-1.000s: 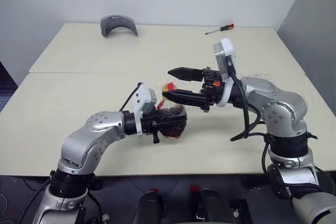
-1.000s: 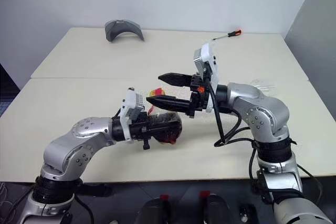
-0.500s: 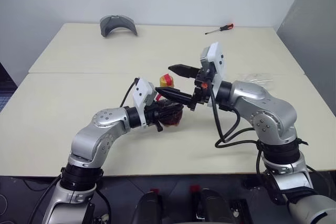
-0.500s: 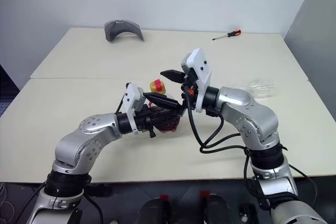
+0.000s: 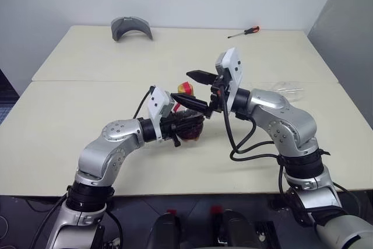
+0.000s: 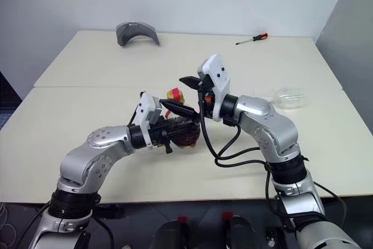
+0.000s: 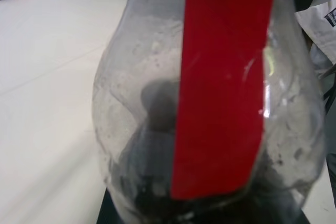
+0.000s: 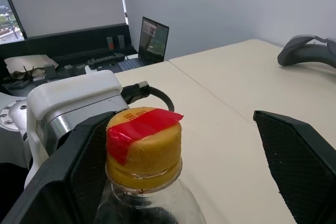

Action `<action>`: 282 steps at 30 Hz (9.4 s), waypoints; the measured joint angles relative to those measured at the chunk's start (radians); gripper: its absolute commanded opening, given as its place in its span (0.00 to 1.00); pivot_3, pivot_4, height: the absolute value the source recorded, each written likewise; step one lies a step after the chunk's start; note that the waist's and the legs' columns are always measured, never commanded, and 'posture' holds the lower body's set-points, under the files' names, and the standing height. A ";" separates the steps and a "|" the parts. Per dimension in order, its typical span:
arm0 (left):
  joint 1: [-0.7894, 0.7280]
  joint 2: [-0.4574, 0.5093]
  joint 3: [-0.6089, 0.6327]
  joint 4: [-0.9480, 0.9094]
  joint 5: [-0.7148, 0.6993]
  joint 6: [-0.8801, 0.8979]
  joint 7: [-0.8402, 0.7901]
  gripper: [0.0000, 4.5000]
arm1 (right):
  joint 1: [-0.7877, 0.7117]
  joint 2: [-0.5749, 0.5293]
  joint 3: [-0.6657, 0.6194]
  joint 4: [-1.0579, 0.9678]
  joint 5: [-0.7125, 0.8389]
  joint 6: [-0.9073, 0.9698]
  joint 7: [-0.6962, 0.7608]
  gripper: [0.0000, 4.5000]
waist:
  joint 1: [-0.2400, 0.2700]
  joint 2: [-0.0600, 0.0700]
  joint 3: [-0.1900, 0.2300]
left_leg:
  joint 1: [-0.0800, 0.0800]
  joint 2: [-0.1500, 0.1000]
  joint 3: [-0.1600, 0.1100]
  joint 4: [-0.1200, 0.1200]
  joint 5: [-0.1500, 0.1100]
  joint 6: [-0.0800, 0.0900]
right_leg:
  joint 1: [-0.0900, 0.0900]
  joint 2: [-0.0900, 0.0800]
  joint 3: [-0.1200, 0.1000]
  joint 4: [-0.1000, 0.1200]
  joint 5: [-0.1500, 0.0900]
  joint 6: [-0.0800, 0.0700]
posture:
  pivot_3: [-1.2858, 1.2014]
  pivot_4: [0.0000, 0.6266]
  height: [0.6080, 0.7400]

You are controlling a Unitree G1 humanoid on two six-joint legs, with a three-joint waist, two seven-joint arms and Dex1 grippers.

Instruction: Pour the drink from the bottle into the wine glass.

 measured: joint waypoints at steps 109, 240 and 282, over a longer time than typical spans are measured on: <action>-0.022 0.046 0.001 0.041 0.004 -0.015 -0.065 0.22 | 0.019 -0.149 -0.069 -0.054 0.011 -0.022 0.091 0.98 | 0.001 0.000 0.000 | 0.000 0.000 0.000 0.000 0.000 0.000 | 0.000 0.000 0.000 0.000 -0.001 0.001 | 0.52 0.24 1.00; -0.171 0.010 0.318 0.696 0.277 -0.463 0.404 0.22 | 0.171 0.043 0.021 -0.163 -0.015 -0.048 -0.096 0.98 | 0.003 -0.001 0.000 | -0.001 0.000 0.000 0.000 0.000 0.000 | 0.000 -0.001 -0.002 0.000 0.002 -0.003 | 0.52 0.24 1.00; -0.066 -0.052 0.376 0.673 0.227 -0.483 0.437 0.99 | 0.144 0.074 0.019 -0.103 -0.078 -0.092 -0.117 0.98 | -0.002 -0.001 -0.001 | 0.000 0.001 0.000 0.000 0.000 -0.001 | 0.000 -0.002 -0.002 0.001 0.002 -0.003 | 0.52 0.24 1.00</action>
